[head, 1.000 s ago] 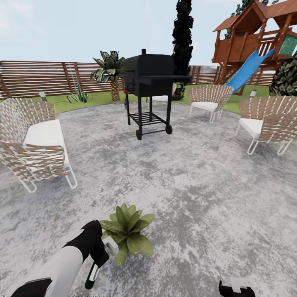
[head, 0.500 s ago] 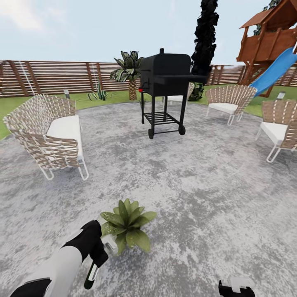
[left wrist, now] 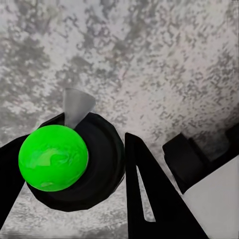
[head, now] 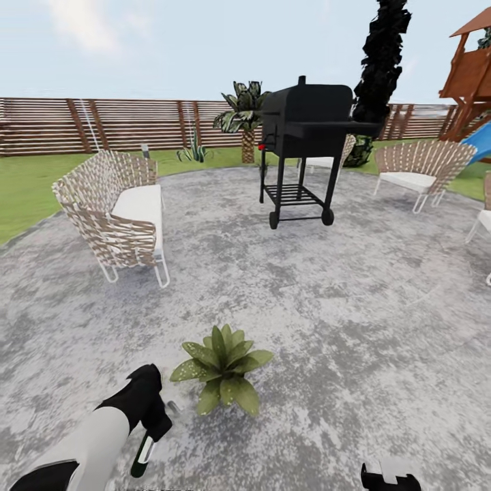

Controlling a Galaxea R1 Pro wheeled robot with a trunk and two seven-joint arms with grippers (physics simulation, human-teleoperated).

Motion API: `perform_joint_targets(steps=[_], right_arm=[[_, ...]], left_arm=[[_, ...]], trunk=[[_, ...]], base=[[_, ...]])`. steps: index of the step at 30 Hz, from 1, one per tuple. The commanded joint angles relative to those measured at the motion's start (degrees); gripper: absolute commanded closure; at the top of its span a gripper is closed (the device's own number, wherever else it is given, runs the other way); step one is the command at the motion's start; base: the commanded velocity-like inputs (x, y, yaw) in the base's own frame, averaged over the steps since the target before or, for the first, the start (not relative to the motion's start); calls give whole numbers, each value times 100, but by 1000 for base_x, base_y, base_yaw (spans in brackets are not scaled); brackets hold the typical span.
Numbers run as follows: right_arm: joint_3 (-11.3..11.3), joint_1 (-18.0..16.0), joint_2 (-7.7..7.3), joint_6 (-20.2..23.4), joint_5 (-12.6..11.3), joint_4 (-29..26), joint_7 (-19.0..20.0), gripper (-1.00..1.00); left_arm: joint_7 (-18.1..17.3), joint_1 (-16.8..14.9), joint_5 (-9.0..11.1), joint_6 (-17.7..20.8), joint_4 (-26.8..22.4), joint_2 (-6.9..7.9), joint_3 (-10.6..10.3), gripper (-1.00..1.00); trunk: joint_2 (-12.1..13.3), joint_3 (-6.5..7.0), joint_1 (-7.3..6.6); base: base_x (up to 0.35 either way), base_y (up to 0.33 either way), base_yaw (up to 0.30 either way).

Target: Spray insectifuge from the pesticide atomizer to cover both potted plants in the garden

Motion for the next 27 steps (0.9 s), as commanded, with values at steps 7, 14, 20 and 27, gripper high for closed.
perform_joint_targets(steps=[7, 14, 20, 27], right_arm=[[-32, 0, -17, -13, 69, 12, -9, -100], [-24, -2, -27, -13, 78, 20, -5, -100], [-27, 0, -18, -13, 70, 5, -17, -100], [-30, -3, -9, -13, 70, 4, -21, -100]], left_arm=[[-26, -14, -37, 43, -58, -46, 10, 100], [-26, -12, -38, 37, -50, -54, -27, 100], [-26, -5, -41, 36, 21, -35, -25, 100], [-26, 104, -52, 36, 2, -23, -25, 100]], trunk=[[-2, -17, -1], [-2, -17, -1], [-2, -17, -1], [-2, -17, -1]], base=[[6, 0, 88], [119, 0, 2], [269, 0, 29], [33, 0, 251]])
